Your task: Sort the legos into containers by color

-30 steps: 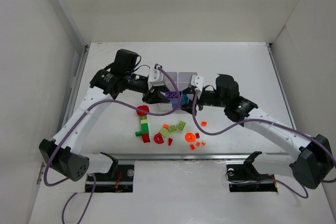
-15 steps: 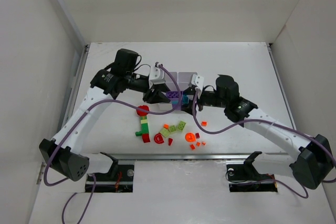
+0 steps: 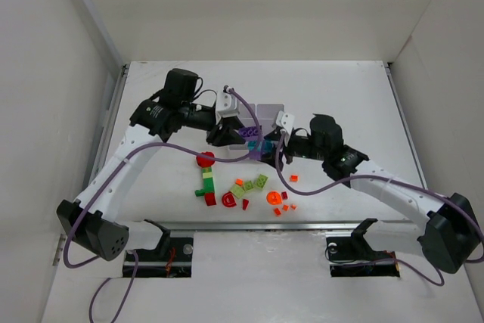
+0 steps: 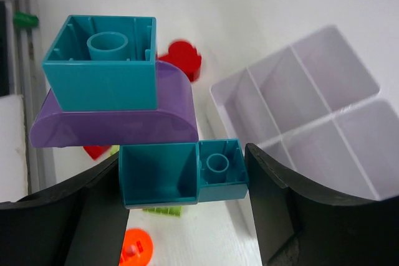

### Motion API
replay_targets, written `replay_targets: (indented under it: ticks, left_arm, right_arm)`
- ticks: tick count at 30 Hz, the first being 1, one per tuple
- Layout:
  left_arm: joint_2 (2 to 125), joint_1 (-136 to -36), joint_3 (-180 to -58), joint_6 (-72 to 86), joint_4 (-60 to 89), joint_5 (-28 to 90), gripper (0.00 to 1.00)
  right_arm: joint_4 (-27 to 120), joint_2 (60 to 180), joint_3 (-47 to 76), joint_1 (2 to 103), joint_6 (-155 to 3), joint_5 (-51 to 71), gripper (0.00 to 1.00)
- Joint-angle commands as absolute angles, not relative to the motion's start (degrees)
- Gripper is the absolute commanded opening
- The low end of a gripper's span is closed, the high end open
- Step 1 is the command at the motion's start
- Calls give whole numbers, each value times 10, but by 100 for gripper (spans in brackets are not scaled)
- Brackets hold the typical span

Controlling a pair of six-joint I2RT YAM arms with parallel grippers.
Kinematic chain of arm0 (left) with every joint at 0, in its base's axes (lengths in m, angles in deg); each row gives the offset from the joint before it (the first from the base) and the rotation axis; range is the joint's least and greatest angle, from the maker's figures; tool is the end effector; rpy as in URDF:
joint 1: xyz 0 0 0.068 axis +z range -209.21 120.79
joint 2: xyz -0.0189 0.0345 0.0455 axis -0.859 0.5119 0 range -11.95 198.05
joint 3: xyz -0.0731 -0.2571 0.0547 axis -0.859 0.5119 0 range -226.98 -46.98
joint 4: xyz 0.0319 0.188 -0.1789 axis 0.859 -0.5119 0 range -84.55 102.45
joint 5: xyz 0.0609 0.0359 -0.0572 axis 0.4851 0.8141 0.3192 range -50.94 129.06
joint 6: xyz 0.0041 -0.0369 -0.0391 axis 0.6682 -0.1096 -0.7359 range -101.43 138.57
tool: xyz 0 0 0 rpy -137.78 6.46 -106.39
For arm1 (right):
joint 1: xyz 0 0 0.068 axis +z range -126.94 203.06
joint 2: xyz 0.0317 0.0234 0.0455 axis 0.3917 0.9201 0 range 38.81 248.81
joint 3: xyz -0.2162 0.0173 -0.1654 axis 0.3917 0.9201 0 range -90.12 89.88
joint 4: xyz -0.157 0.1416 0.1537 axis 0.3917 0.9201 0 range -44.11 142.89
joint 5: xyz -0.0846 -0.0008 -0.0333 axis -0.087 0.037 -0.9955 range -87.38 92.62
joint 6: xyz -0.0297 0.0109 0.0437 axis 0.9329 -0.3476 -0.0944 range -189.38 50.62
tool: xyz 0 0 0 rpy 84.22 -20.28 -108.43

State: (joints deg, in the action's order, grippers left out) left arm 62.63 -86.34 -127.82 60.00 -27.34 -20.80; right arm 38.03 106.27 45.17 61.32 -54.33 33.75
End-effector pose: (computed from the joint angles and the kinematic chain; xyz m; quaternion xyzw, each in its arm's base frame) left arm 0.2203 -0.1475 0.4036 0.6251 0.4979 -0.3851 0.4615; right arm 0.1997 0.1811 0.2910 -0.4888 0.6091 0.3266 0.5323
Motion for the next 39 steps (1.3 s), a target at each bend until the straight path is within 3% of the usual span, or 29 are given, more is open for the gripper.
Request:
replay_targets:
  ticks: [1, 11, 16, 21, 28, 34, 39]
  left_arm:
    - [614, -856, -1304, 586, -235, -211, 0]
    - [609, -856, -1299, 586, -235, -206, 0]
    - [599, -856, -1256, 564, -189, -142, 0]
    - [623, -863, -1207, 448, -87, -9, 0]
    - [753, -909, -1268, 495, -107, 15, 0]
    - [852, -951, -1304, 524, -123, 34, 0]
    - [884, -967, -1299, 530, -86, 69, 0]
  right_arm:
    - [390, 1061, 474, 616, -543, 311, 0]
    - [396, 1073, 467, 616, -543, 306, 0]
    - [408, 1043, 467, 616, -543, 276, 0]
    - [446, 947, 488, 616, -550, 113, 0]
    - [505, 839, 532, 616, -550, -118, 0]
    - [529, 793, 538, 616, -573, -219, 0]
    - [534, 770, 544, 616, -579, -218, 0]
